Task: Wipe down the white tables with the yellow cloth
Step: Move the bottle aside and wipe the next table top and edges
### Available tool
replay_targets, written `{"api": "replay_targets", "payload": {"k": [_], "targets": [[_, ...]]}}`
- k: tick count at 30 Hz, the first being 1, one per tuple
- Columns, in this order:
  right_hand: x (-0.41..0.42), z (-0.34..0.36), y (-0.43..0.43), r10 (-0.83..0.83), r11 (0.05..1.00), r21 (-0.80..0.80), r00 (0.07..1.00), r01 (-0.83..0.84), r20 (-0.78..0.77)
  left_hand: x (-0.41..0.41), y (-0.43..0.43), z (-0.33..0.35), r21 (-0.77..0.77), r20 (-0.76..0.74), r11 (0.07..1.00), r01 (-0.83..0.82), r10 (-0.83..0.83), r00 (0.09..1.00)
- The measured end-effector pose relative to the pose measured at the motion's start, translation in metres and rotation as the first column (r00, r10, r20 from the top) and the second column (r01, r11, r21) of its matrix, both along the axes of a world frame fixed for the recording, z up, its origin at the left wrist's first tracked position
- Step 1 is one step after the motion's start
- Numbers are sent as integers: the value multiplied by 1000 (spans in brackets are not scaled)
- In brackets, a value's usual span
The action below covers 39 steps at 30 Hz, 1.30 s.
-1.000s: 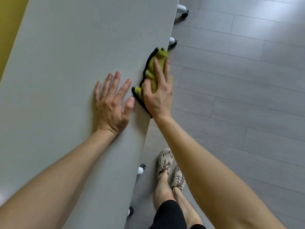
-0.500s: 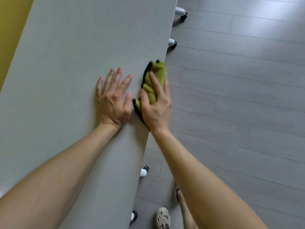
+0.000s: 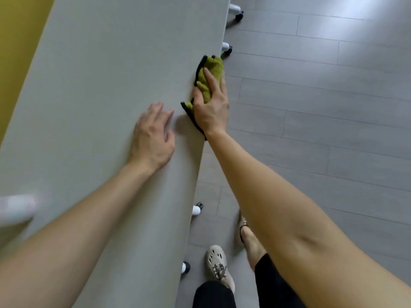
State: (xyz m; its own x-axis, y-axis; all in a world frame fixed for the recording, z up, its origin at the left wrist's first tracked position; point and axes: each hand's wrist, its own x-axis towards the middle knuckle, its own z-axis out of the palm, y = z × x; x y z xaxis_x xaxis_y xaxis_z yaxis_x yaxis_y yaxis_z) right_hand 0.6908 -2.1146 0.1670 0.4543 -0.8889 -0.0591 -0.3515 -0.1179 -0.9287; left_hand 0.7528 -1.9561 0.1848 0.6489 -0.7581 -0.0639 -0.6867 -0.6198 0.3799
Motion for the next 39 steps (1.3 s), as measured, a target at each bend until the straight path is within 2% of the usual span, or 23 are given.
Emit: {"api": "replay_targets", "payload": {"k": [3, 6, 9, 15, 17, 20, 23, 26, 31, 33, 36, 39], "targets": [[-63, -6, 87, 14, 1000, 6, 999, -14, 39, -47, 60, -5, 25, 80, 999, 39, -41, 996], [-122, -11, 154, 101, 992, 71, 993, -105, 53, -75, 107, -14, 12, 187, 999, 34, -35, 982], [-116, -10, 147, 135, 987, 85, 990, -137, 30, -83, 132, -26, -11, 235, 995, 95, -90, 968], [-37, -2, 57, 4, 1000, 24, 999, -3, -53, -82, 131, -28, -35, 267, 997, 73, -61, 962], [-52, 1, 78, -31, 999, 14, 999, 31, -15, -80, 127, -28, -41, 275, 996, 79, -65, 959], [-117, 1, 171, -43, 999, 32, 998, 41, 54, -78, 125, -29, -43, 293, 995, 91, -74, 953], [-188, -2, 260, 58, 992, 104, 996, -65, 66, -78, 127, -30, -34, 291, 996, 86, -72, 954], [-186, -6, 247, 88, 989, 110, 994, -95, 61, -78, 126, -32, -40, 303, 996, 85, -69, 951], [-95, -2, 140, -37, 998, 58, 999, 36, 23, -79, 126, -34, -40, 305, 995, 88, -72, 950], [-84, -2, 125, -52, 996, 78, 999, 51, 4, -79, 125, -33, -38, 296, 996, 85, -70, 953], [-115, -1, 163, -41, 997, 64, 998, 38, 50, -79, 124, -32, -42, 296, 995, 86, -70, 953], [-191, -3, 259, 24, 994, 106, 997, -31, 68, -80, 125, -30, -43, 271, 996, 83, -68, 960]]}}
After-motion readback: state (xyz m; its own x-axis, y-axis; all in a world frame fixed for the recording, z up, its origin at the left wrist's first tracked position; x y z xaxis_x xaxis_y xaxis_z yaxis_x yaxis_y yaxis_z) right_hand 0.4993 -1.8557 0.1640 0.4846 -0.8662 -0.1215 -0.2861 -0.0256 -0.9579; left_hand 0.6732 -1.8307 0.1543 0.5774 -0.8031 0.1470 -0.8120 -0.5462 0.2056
